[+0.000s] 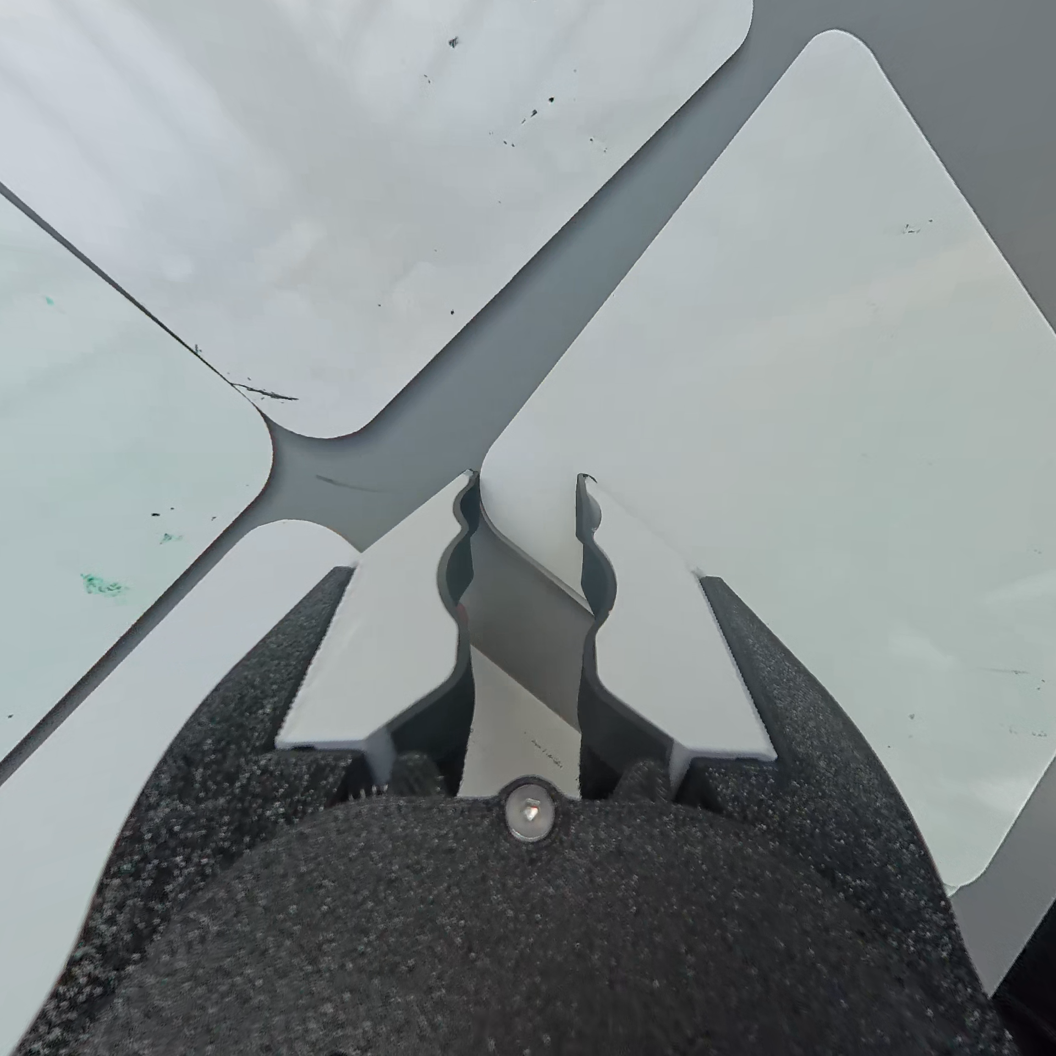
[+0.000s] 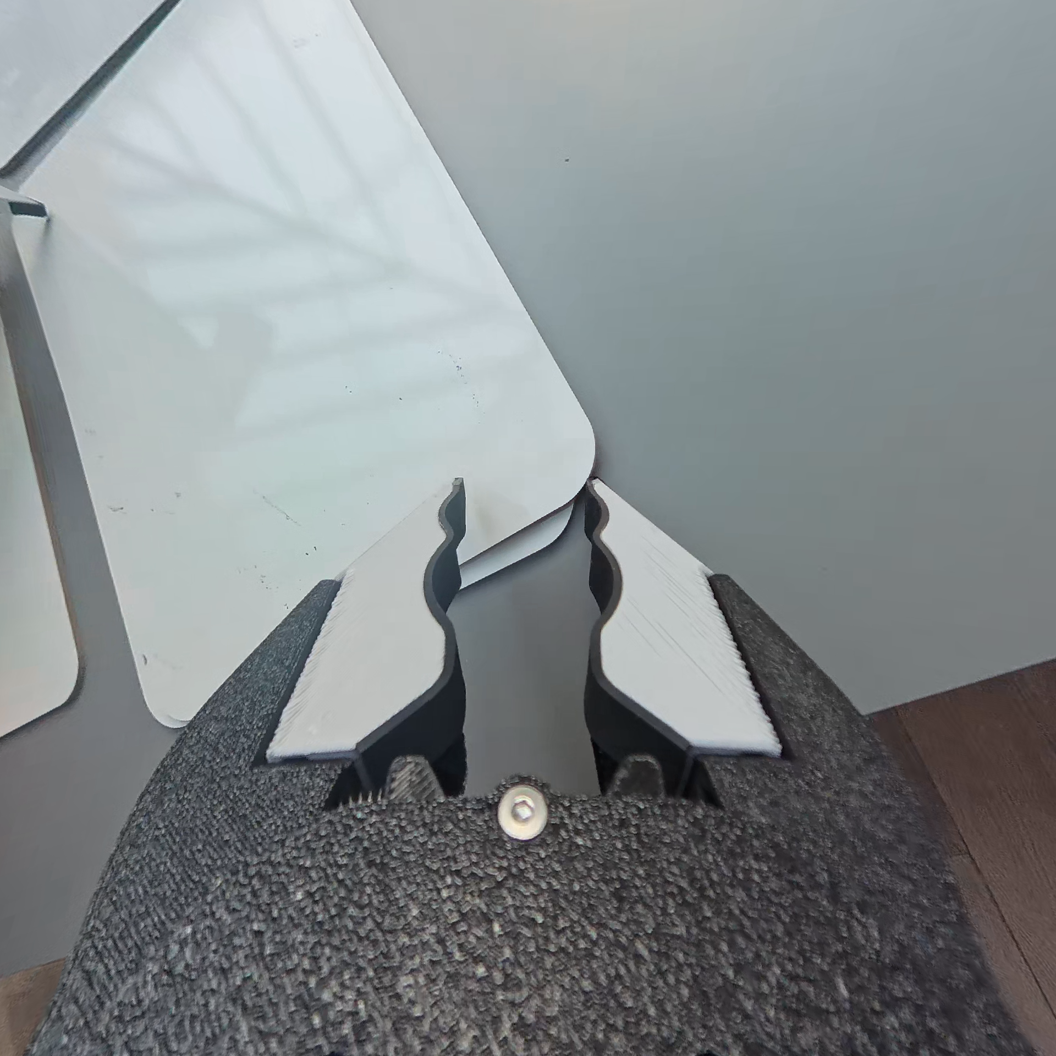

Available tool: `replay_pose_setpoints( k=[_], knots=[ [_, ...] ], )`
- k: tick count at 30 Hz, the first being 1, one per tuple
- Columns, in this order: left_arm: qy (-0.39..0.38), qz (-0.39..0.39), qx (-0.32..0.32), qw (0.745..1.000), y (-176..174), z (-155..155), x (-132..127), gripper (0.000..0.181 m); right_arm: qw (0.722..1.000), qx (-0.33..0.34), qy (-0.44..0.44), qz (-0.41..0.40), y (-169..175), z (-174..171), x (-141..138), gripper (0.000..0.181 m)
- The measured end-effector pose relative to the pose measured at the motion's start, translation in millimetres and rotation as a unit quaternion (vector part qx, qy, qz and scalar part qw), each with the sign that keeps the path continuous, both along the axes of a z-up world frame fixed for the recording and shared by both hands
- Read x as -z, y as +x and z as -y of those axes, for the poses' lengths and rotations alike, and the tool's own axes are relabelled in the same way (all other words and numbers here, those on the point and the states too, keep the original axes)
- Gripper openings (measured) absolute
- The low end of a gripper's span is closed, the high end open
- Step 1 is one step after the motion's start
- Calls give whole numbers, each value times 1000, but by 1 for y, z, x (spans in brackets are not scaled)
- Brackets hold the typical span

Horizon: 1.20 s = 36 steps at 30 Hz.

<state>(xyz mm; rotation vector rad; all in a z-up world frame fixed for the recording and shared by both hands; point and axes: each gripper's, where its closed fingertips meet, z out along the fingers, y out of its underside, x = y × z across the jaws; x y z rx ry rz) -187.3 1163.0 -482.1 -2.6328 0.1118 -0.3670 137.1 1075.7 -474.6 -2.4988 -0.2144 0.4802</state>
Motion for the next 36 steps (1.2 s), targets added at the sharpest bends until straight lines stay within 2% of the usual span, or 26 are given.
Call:
replay_pose_setpoints(
  k=[4, 10, 13, 16, 17, 19, 22, 25, 30, 33, 36],
  knots=[
    [-2, 15, -16, 1000, 22, -6, -1, 33, 1000, -1, 8, -5, 21, -8, 0, 42],
    [-7, 20, -40, 999, 75, -31, -2, 38, 999, 12, 0, -34, 76, -45, -3, 43],
    [-8, 15, -73, 997, 79, -35, -2, 41, 996, -63, -18, -55, 82, -36, -3, 38],
    [-3, 24, -124, 992, 73, -22, -10, 50, 978, -182, -42, -91, 80, -12, -13, 13],
    [-3, 29, -137, 990, 73, -12, -14, 52, 973, -203, -43, -101, 82, -13, -20, 15],
    [-17, 38, -164, 986, 80, 19, -16, 55, 972, -221, -8, -82, 88, -38, -30, 39],
    [-38, 68, -203, 976, 106, 68, -15, 56, 959, -270, -5, -88, 65, -71, -31, 44],
    [-42, 89, -226, 969, 136, 101, -8, 51, 948, -308, -34, -78, 34, -76, -13, 50],
    [-24, 119, -235, 964, 156, 96, -8, 51, 956, -286, -35, -59, 9, -70, -4, 40],
    [-23, 104, -216, 970, 157, 89, -8, 51, 960, -277, -29, -35, 13, -56, -2, 43],
    [-26, 130, -220, 967, 158, 91, -10, 52, 958, -277, -50, -49, 17, -45, -3, 43]
  ],
)
